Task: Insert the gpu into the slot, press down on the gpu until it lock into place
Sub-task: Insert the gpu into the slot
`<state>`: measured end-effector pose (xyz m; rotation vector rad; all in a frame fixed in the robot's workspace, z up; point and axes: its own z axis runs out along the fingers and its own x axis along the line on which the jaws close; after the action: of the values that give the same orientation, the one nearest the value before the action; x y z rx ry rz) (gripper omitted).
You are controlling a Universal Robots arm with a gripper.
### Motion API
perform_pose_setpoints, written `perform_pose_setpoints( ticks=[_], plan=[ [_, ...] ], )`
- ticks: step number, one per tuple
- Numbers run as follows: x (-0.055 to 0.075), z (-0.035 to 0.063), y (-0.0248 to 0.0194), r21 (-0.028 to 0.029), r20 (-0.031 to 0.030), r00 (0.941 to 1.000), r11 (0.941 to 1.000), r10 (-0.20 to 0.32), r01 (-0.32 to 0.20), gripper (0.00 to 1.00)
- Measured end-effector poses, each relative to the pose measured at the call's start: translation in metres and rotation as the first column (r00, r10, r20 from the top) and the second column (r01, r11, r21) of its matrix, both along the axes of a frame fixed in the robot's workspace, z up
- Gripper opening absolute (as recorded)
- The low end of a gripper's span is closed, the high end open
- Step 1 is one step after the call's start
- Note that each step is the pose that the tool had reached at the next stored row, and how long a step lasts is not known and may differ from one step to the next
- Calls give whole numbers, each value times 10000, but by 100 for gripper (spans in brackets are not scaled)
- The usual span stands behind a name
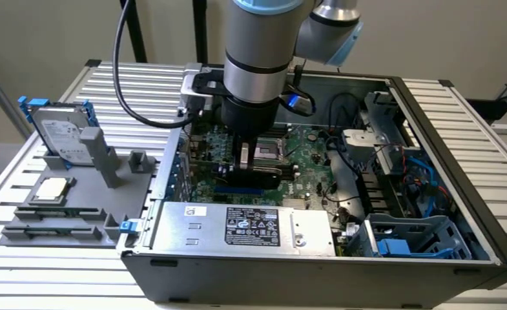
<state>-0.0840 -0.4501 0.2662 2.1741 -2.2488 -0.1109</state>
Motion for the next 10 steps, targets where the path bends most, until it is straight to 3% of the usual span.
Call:
perform_pose_setpoints(
  ticks=[10],
  plan=[
    [-4,-34,7,-1,-17,10000,10000,43,-43,26]
  ],
)
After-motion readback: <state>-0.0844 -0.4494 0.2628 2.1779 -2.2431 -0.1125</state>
